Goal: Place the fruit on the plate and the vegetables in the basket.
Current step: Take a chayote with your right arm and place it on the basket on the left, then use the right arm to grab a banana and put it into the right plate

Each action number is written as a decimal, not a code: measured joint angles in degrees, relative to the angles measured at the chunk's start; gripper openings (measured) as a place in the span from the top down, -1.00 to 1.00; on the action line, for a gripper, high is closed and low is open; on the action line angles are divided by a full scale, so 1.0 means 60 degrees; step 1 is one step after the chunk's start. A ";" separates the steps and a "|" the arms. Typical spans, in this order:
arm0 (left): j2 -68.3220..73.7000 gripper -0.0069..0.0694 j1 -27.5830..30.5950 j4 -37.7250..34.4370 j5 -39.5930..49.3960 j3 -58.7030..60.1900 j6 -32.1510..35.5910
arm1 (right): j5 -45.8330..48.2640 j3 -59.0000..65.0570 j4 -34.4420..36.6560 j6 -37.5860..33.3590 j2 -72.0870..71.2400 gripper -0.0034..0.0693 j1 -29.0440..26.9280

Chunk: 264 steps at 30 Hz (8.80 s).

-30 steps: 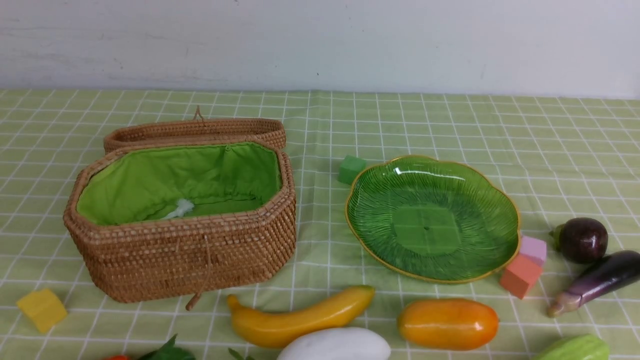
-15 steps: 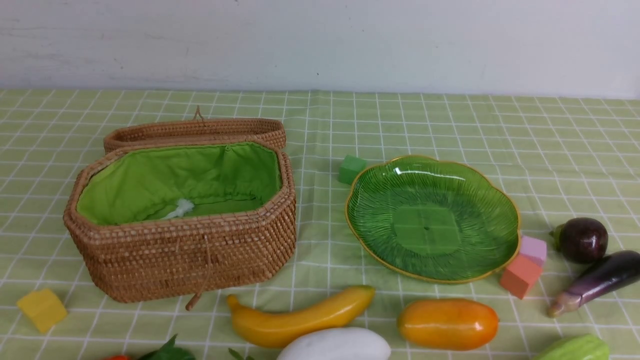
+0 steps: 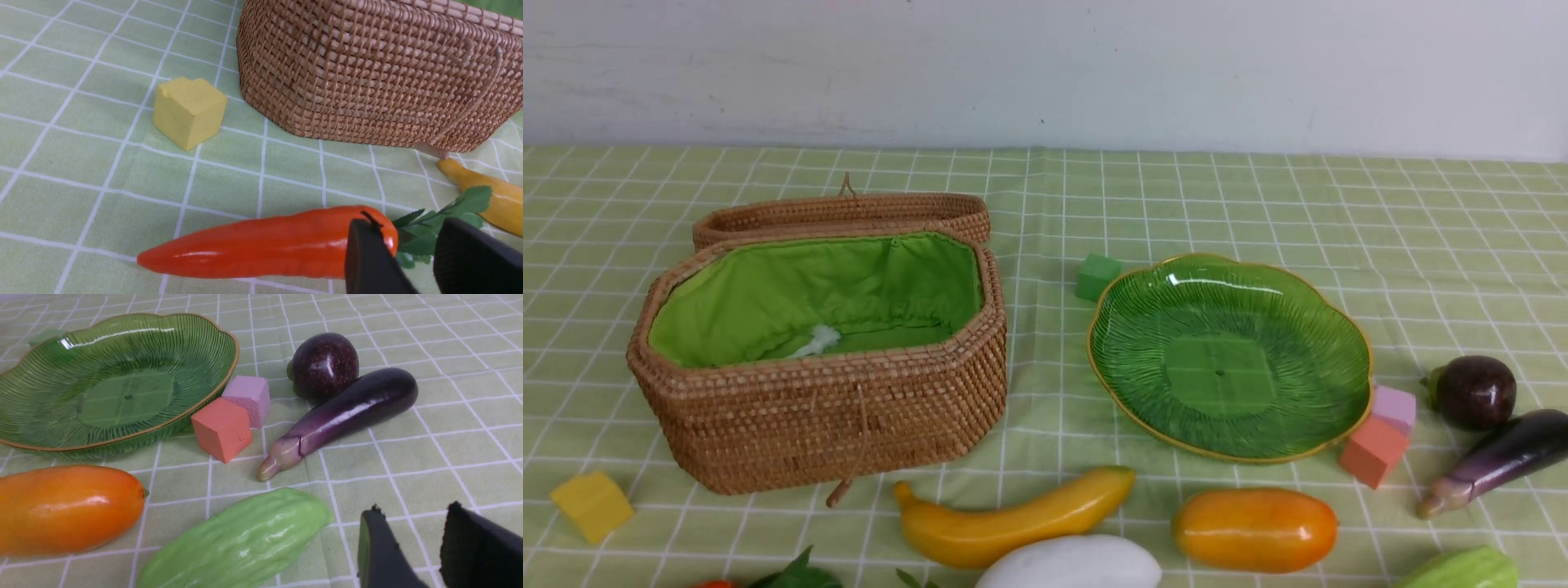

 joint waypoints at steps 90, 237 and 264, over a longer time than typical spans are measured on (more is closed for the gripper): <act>0.0000 0.19 0.0000 -0.1722 -0.3036 0.0000 0.0000 | 0.4118 -0.7343 0.2933 0.4753 1.3645 -0.69 0.0009; 0.0000 0.19 0.0000 -0.1732 -0.3007 0.0000 -0.0008 | 0.4527 -1.3959 0.2022 -1.4287 1.9453 0.01 0.6670; 0.0000 0.19 0.0000 -0.1732 -0.3007 0.0000 -0.0008 | 0.5620 -1.3959 0.1983 -1.3686 1.5706 0.02 0.5751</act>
